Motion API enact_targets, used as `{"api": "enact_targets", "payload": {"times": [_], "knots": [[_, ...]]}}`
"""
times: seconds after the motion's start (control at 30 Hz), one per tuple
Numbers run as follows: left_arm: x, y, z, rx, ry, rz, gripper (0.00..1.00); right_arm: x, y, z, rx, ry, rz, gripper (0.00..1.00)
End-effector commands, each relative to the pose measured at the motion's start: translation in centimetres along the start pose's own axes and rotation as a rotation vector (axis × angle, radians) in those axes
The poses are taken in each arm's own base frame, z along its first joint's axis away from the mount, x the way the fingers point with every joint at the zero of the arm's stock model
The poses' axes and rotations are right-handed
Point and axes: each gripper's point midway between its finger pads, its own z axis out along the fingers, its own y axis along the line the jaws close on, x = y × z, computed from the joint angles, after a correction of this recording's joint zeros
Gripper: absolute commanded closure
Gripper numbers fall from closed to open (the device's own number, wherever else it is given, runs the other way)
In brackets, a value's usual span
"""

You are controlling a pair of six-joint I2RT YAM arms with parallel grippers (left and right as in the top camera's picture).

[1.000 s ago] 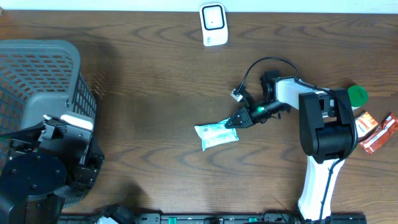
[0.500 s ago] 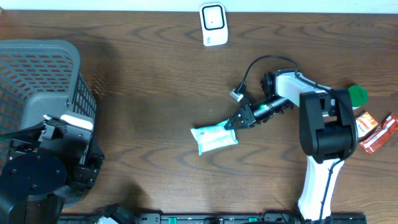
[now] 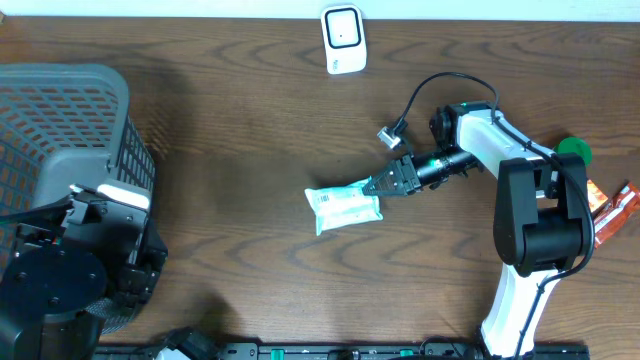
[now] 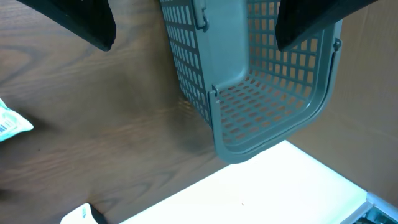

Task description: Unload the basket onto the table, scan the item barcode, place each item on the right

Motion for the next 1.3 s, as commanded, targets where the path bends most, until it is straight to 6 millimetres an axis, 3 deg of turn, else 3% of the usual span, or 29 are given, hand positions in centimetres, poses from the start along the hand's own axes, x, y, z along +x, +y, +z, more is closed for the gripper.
{"api": "enact_targets", "payload": {"times": [0.0,0.3,0.53,0.6,0.73,0.93,1.07,1.27], "knots": [[0.1,0.2,-0.1,-0.009,-0.004,-0.001,0.18,-1.6,3.2,-0.8,-0.080,-0.081,-0.077,0.99],[0.1,0.2,-0.1,-0.009,-0.004,-0.001,0.18,-1.4,7.5,-2.7,-0.027,-0.109,-0.185,0.99],[0.1,0.2,-0.1,-0.009,-0.004,-0.001,0.18,-1.1,8.6,-3.8,0.124,-0.097,-0.249,0.99],[0.1,0.2,-0.1,-0.009,-0.004,-0.001,0.18,-2.6,7.7,-4.8,0.252,-0.122,-0.233,0.99],[0.1,0.2,-0.1,-0.009,-0.004,-0.001,0.18,-8.0,6.1,-8.5,0.602,-0.279,-0.219,0.99],[0.1,0.2,-0.1,-0.009,-0.004,-0.001,0.18,-14.3,7.7,-12.7,0.952,-0.458,-0.394,0.99],[0.1,0.2,-0.1,-0.009,-0.004,-0.001,0.18,-17.2,8.5,-14.6,1.129,-0.579,-0.468,0.99],[0.1,0.2,-0.1,-0.009,-0.004,-0.001,0.18,-21.0,8.2,-18.4,1.417,-0.731,-0.545,0.99]]}}
